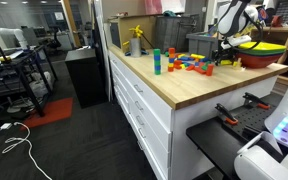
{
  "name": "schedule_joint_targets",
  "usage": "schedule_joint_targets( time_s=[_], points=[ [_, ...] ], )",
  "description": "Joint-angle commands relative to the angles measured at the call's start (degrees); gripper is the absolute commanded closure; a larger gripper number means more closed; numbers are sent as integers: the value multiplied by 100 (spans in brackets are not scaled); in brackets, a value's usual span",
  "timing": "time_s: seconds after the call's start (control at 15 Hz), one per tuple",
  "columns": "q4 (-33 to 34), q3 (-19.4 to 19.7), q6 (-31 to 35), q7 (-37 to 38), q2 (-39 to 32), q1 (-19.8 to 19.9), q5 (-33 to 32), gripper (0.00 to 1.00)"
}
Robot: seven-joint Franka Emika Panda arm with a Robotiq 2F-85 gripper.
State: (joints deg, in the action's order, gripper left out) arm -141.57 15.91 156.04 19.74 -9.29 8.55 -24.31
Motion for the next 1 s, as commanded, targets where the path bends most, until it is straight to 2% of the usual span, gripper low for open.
schedule_joint_targets(
  time_s=[0.0, 0.4, 0.93],
  points=[
    [4, 298, 87, 579, -28, -163, -644, 0],
    [-137, 418, 11, 1216, 32, -223, -1251, 0],
    [-241, 367, -129, 1707, 113, -234, -1573, 0]
  ],
)
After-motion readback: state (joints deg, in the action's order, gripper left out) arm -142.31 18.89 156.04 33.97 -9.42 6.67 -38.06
